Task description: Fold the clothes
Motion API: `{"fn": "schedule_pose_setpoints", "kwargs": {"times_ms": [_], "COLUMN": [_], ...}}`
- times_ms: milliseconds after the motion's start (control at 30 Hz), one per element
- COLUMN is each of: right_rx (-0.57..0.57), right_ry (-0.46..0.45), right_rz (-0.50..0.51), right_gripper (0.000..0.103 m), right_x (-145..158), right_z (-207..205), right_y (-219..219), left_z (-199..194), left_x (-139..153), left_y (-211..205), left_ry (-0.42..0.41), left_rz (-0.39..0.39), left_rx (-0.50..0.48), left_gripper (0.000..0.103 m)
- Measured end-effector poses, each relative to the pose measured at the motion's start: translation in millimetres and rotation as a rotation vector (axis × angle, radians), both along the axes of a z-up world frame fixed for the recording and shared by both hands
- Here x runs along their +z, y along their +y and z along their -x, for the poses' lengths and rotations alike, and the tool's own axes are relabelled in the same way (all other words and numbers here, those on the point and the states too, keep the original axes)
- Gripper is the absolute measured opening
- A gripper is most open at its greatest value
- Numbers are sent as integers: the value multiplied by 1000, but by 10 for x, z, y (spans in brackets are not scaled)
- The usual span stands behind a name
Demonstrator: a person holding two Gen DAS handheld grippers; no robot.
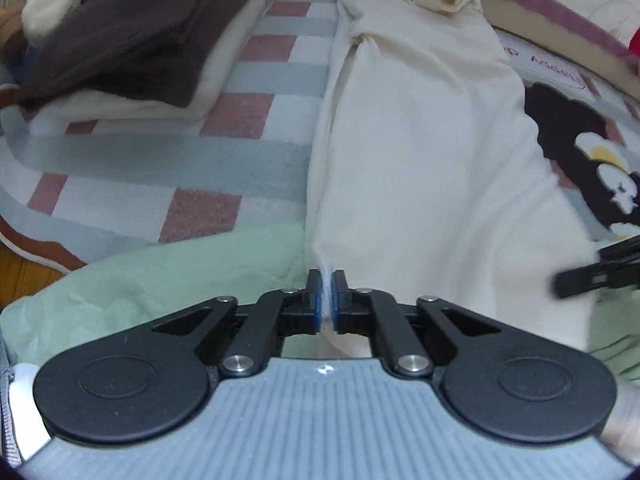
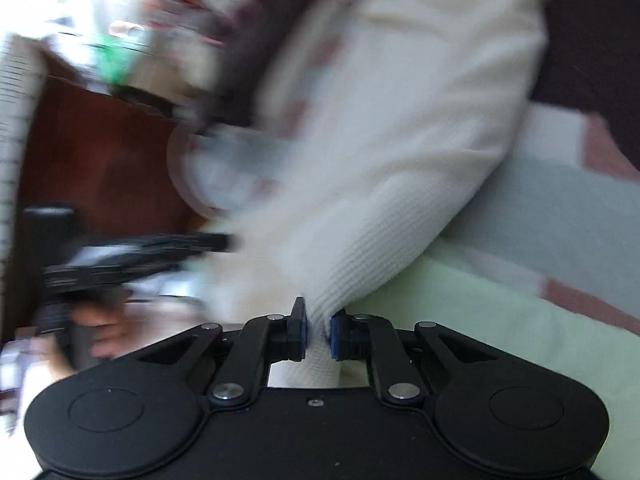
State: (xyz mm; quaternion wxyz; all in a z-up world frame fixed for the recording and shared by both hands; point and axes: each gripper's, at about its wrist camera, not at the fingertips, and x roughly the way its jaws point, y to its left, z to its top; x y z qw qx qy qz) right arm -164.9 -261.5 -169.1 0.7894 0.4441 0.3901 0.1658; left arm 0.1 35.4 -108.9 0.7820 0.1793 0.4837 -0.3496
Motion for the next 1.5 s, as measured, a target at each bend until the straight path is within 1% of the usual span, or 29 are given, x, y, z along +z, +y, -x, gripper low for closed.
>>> {"fn": "schedule_pose_setpoints", "kwargs": {"times_ms": [33,67,133,200,267,367,400,433,467,500,600,667,733,767,867,933,1033,1067,1100,1133,1167,1200,1233,1300,1367,1400,1433,1467,1500], "right_rx": [6,12,22,34,36,-52,-66,-65,-63,-64,-70,-66,-55,-50,-39,-28,-42,-58,-71,-72,-52,-18,8,32,37,45,59,74,83], "right_ry": [-35,-40,18,99,169,174,172,169,165,164,165,173,188,195,200,189,199,212,218,215,202,178,136,21,-56,-52,-24,17,60], "right_rz": [-43,-51,13,108,181,55,29,26,23,16,-14,-14,3,14,33,33,26,11,-7,-21,-27,-36,-75,-216,-309,-311,-272,-204,-134], "right_gripper": [13,13,13,13,14,23,28,31,33,40,54,55,55,55,55,55,54,54,55,56,44,17,15,14,14,14,14,14,14], "right_x": [85,126,107,0,-135,-258,-275,-273,-272,-273,-289,-296,-308,-312,-301,-322,-416,-465,-494,-494,-467,-415,-333,-131,26,53,48,22,-23], "right_z": [57,103,167,184,190,247,260,266,271,277,289,284,253,240,315,345,305,281,265,252,237,210,201,226,247,236,212,181,156], "right_y": [-66,-116,-174,-138,-76,-84,-87,-80,-73,-72,-78,-55,-4,20,22,-2,-9,-3,3,13,22,34,15,-86,-188,-201,-181,-141,-90], "left_z": [-20,-55,-159,-252,-253,-171,-155,-147,-155,-173,-251,-308,-351,-365,-347,-325,-410,-458,-474,-472,-470,-467,-496,-592,-590,-556,-509,-470,-438], "left_x": [59,90,69,-13,-48,-22,-25,-41,-71,-117,-317,-456,-531,-541,-499,-506,-585,-603,-584,-544,-503,-463,-333,34,381,483,543,559,533], "left_y": [61,114,205,238,211,148,130,113,95,68,-62,-164,-247,-280,-365,-419,-442,-435,-423,-408,-394,-379,-293,-34,243,331,387,392,343], "left_ry": [-7,-4,64,188,229,263,289,310,321,321,315,356,402,400,313,301,383,401,409,411,413,416,417,416,340,314,302,295,285], "left_rz": [17,15,21,18,-2,29,56,78,89,85,9,-42,-59,-69,-97,-91,-53,-44,-28,-6,16,37,103,287,398,408,395,351,268], "left_rx": [-2,5,25,46,50,39,39,47,64,83,107,89,42,31,-2,-37,-49,-27,-23,-29,-35,-41,-25,35,70,77,79,75,71], "left_gripper": [4,4,5,6,6,18,27,39,43,45,50,51,54,55,59,59,62,62,57,23,3,5,5,5,5,5,5,5,5]}}
